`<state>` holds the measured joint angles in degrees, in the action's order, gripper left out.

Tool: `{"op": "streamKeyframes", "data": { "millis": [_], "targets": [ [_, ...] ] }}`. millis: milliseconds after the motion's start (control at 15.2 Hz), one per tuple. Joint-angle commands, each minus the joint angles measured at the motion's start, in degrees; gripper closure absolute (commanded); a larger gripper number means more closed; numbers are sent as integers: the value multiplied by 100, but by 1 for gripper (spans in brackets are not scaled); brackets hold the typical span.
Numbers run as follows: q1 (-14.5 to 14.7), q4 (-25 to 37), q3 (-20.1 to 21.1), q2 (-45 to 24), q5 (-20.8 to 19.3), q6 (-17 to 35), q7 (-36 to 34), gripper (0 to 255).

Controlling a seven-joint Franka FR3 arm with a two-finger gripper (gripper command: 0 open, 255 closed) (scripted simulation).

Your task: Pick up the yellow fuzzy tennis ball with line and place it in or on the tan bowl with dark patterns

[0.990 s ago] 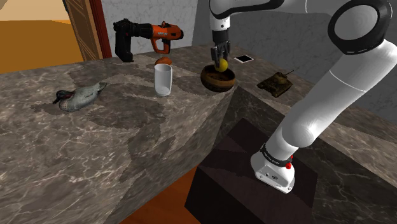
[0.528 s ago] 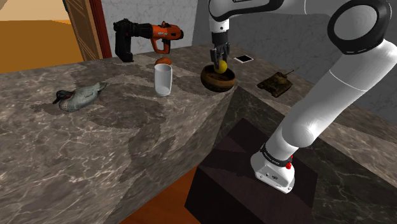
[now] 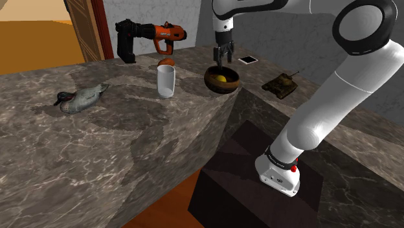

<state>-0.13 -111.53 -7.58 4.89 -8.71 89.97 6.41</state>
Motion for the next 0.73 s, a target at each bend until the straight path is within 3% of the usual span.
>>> {"op": "streamKeyframes", "data": {
  "millis": [0,132,660],
  "targets": [
    [18,364,20,-74,20,-293,11,0],
    [35,829,39,-196,42,-639,30,0],
    [35,829,39,-196,42,-639,30,0]
  ]
}}
